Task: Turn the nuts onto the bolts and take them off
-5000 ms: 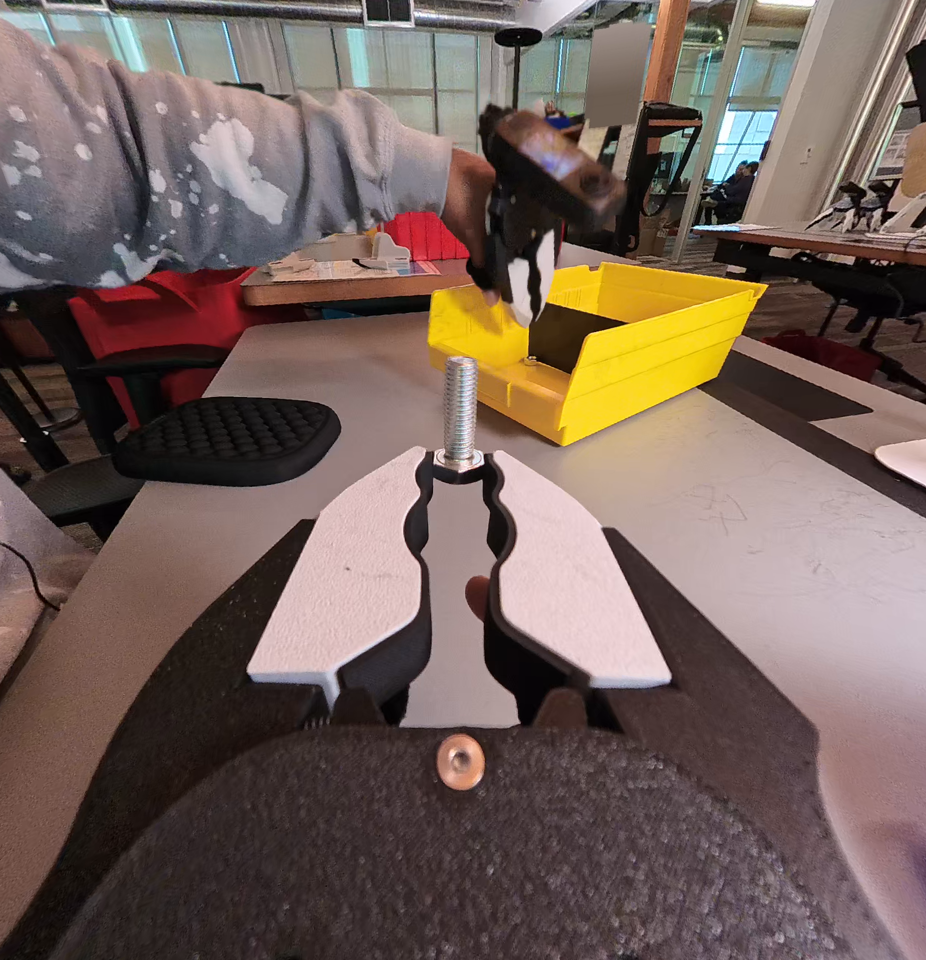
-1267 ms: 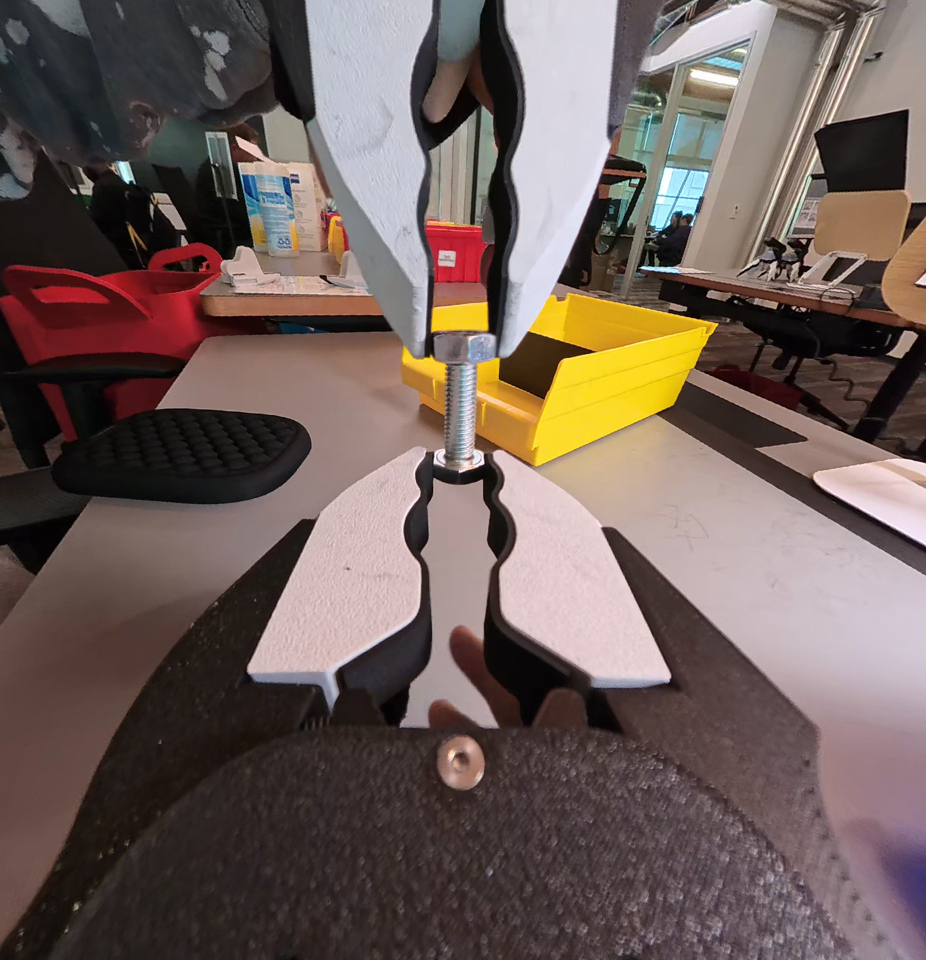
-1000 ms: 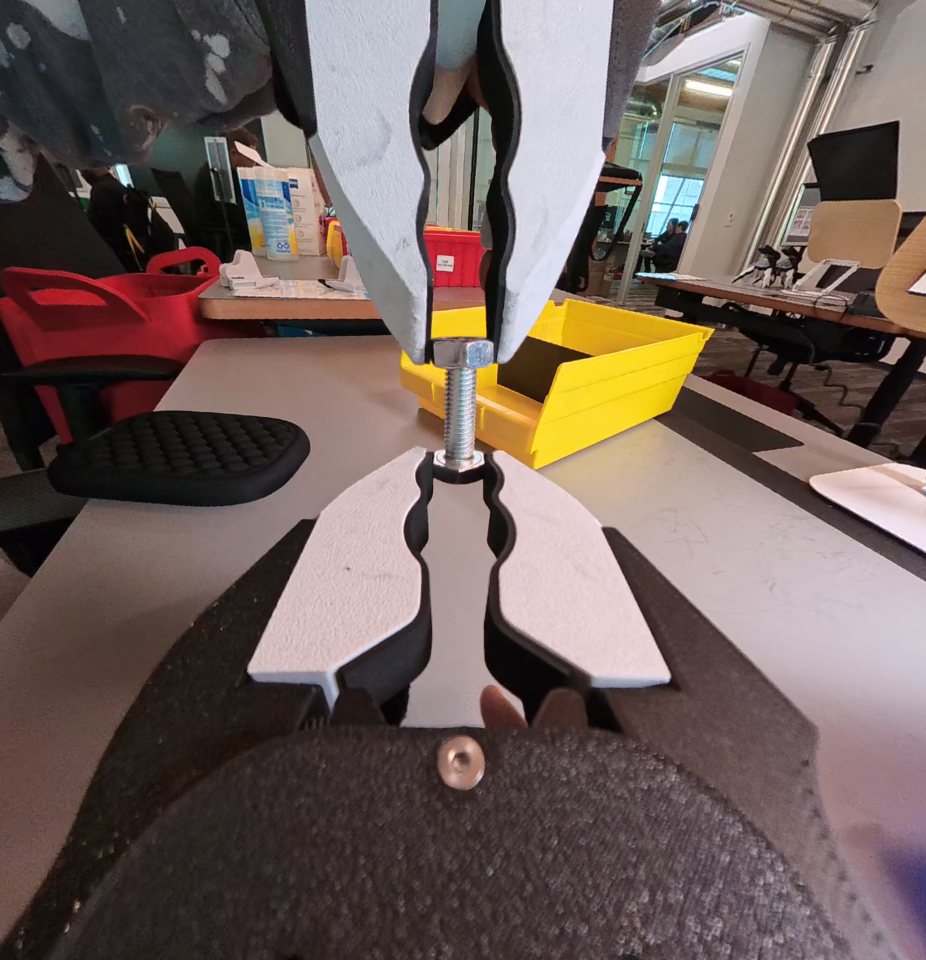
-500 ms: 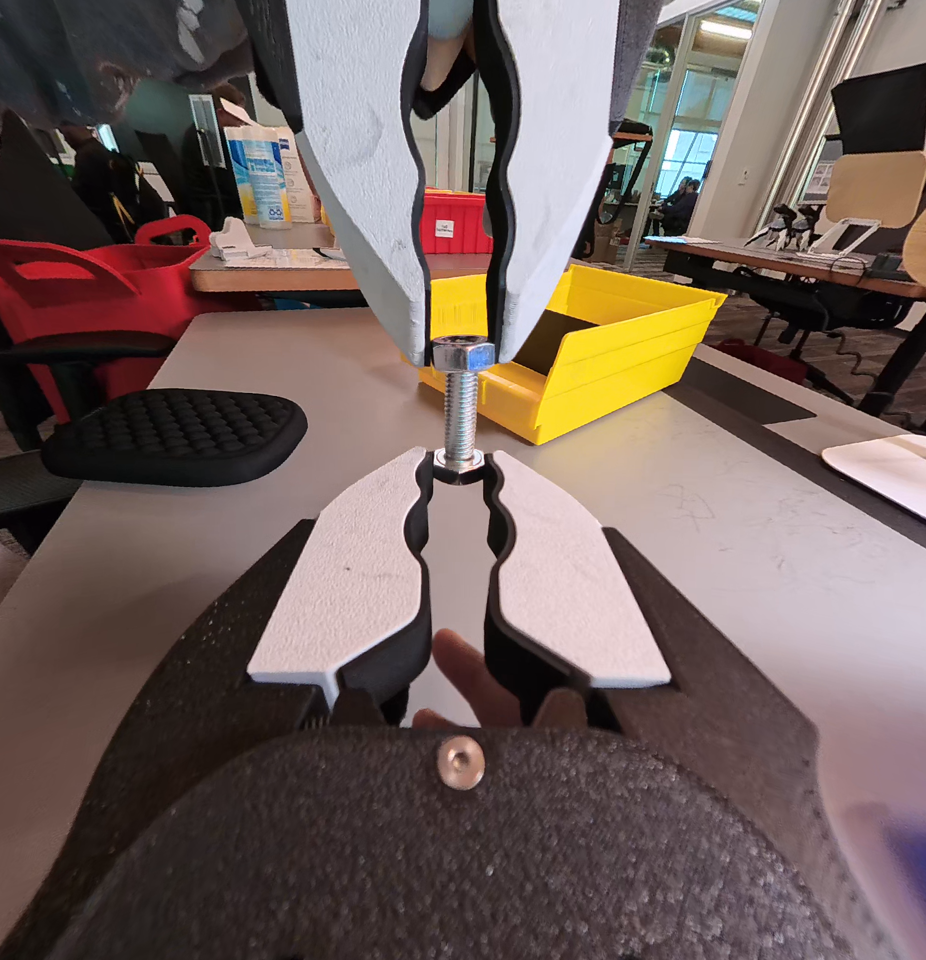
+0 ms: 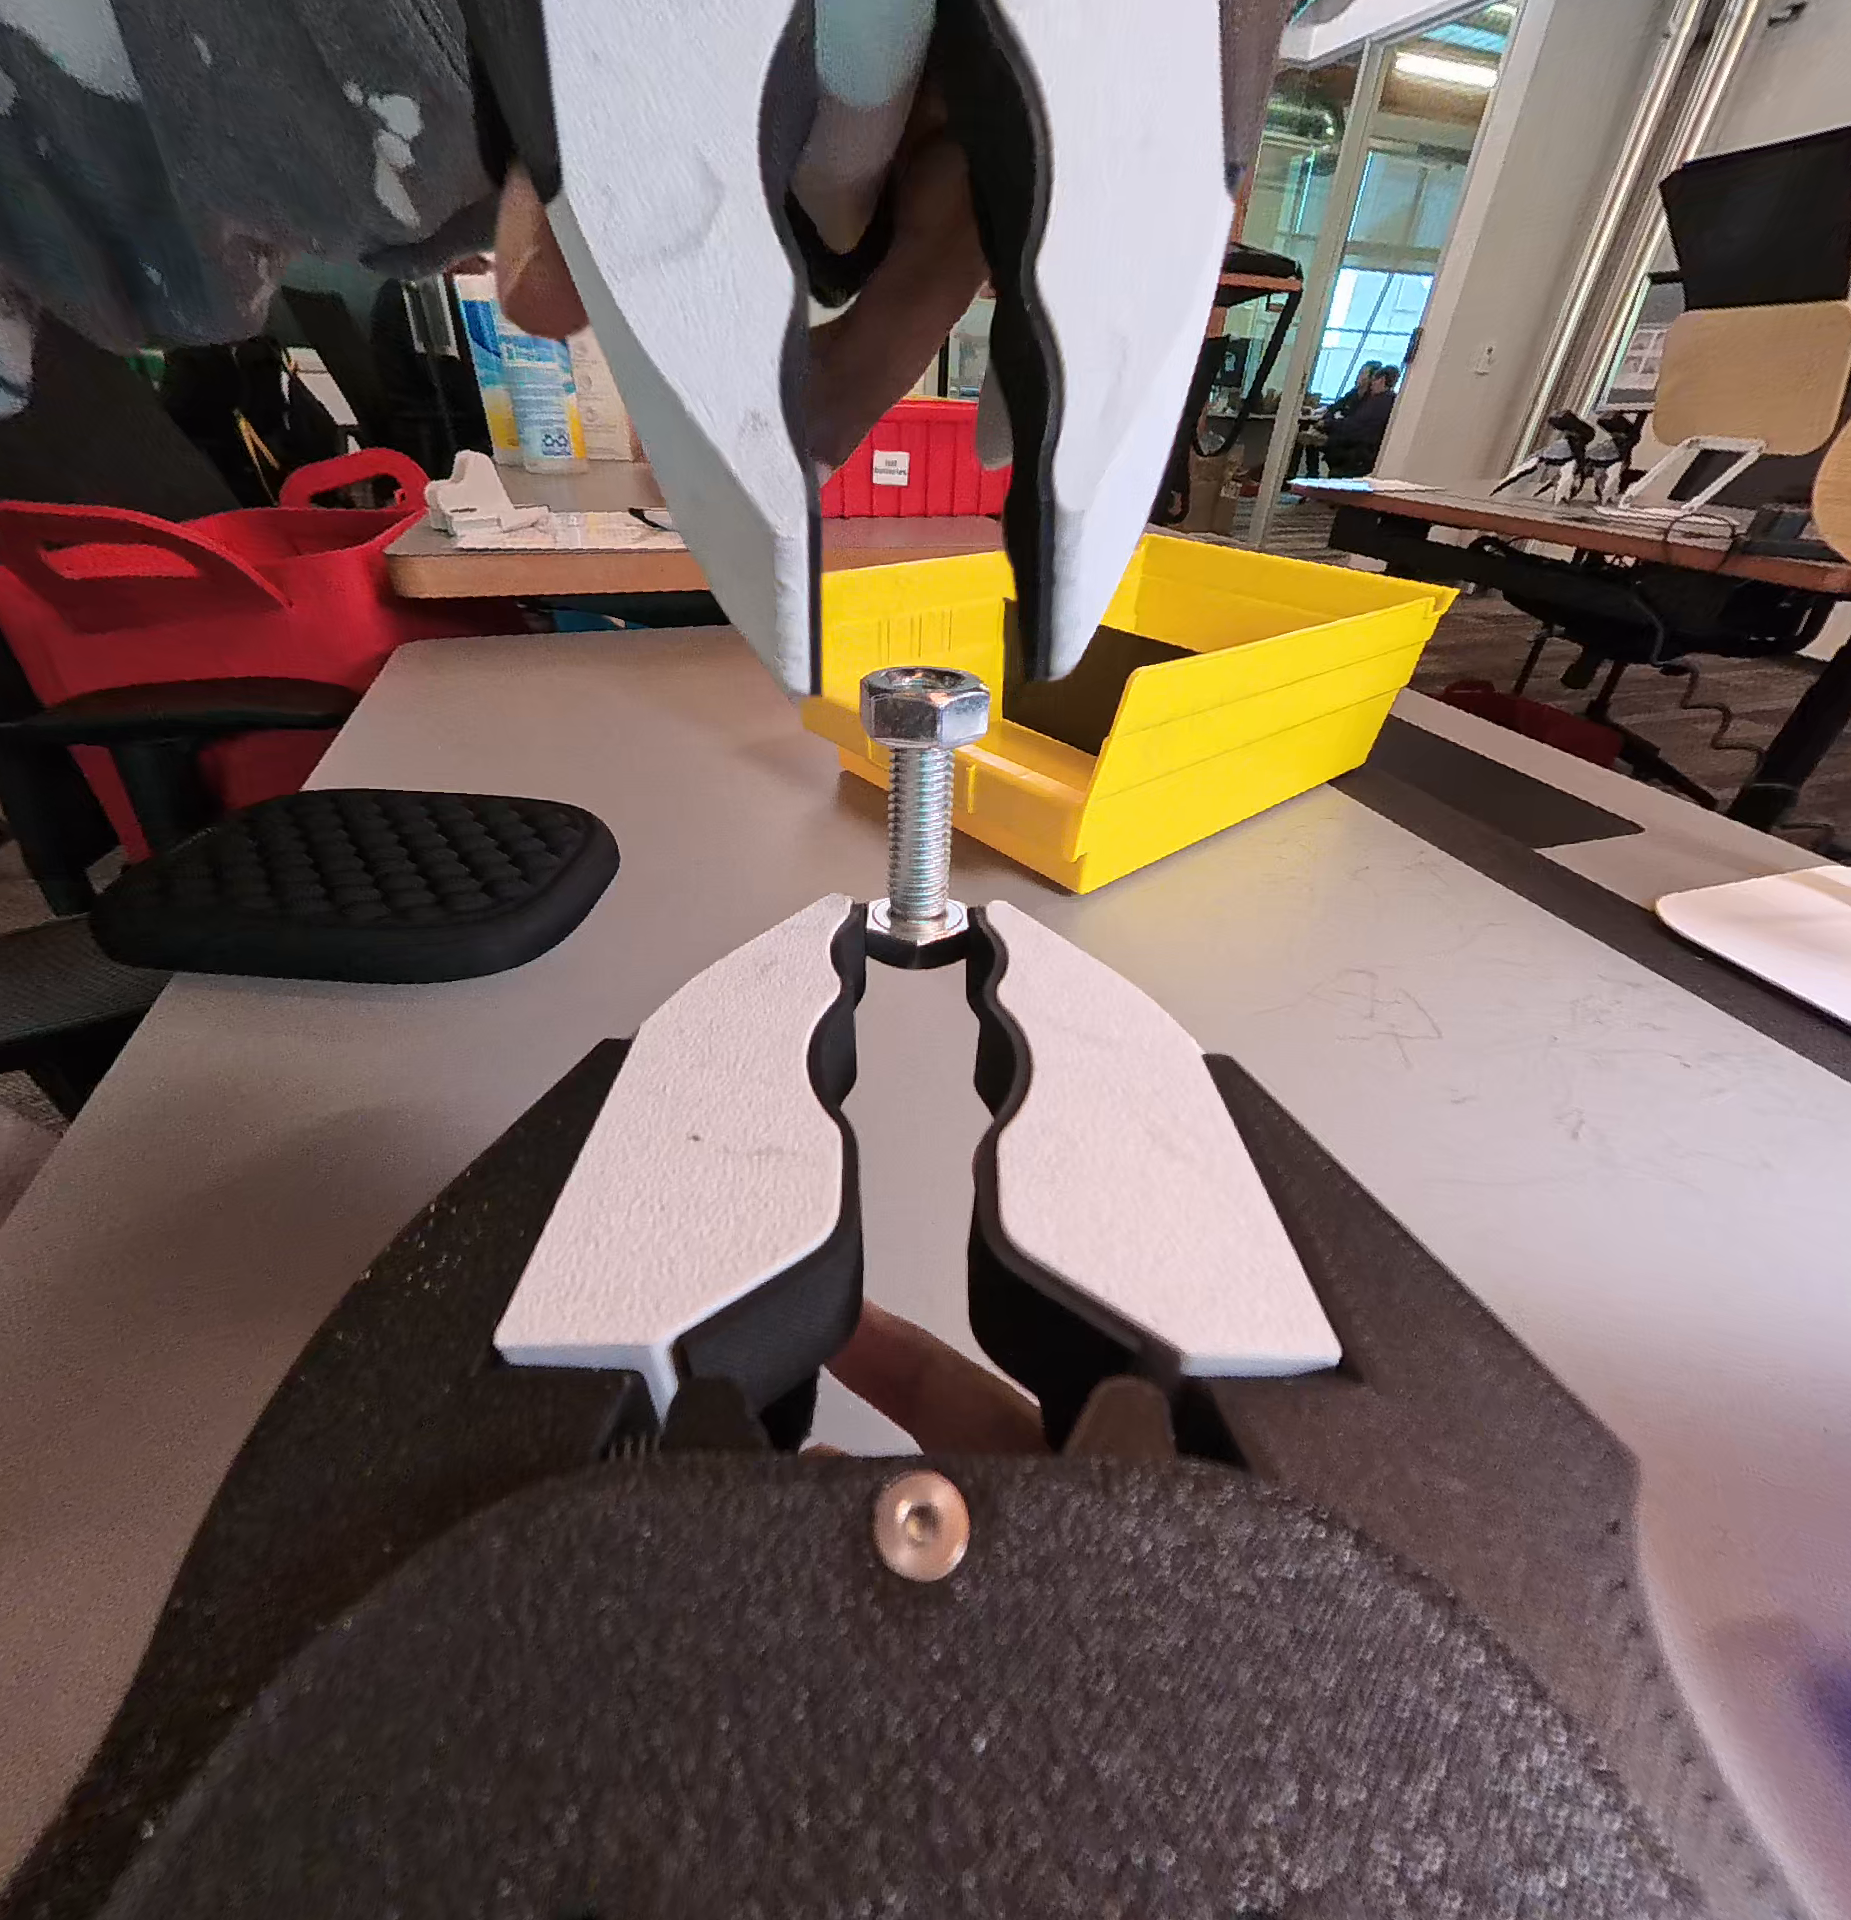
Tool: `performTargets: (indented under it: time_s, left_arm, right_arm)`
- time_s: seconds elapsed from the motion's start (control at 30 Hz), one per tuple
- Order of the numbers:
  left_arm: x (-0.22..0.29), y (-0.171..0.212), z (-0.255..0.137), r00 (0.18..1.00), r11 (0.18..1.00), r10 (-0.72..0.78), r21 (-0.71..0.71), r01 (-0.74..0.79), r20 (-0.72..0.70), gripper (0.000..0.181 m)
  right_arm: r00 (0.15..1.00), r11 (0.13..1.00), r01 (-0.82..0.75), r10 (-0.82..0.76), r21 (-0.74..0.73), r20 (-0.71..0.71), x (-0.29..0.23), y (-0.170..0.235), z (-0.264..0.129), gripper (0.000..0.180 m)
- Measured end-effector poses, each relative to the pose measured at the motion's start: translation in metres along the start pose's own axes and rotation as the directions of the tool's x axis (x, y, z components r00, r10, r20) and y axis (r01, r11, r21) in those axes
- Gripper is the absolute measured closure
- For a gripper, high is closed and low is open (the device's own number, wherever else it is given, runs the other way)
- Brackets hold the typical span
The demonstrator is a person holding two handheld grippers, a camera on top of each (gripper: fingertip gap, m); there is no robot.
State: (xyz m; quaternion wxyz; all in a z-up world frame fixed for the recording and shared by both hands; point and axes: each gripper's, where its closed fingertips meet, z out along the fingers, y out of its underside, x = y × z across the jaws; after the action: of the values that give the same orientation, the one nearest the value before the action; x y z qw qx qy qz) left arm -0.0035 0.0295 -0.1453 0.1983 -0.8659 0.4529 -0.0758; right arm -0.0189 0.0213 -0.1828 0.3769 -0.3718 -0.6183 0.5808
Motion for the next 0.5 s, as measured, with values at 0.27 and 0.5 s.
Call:
performTargets:
  time_s: [0.27, 0.5]
  left_arm:
    - [-0.019, -0.026, -0.037, 0.981, 0.851, -0.166, 0.517, 0.091, 0.102, 0.137]
    - [-0.019, -0.022, -0.034, 0.944, 0.543, -0.324, 0.830, 0.127, 0.068, 0.128]
  right_arm:
    - [1.000, 1.000, -0.011, 0.012, 0.028, -0.026, 0.008, -0.006, -0.004, 0.162]
    - [0.998, 0.998, -0.027, 0.031, 0.060, -0.054, 0.017, -0.010, -0.009, 0.162]
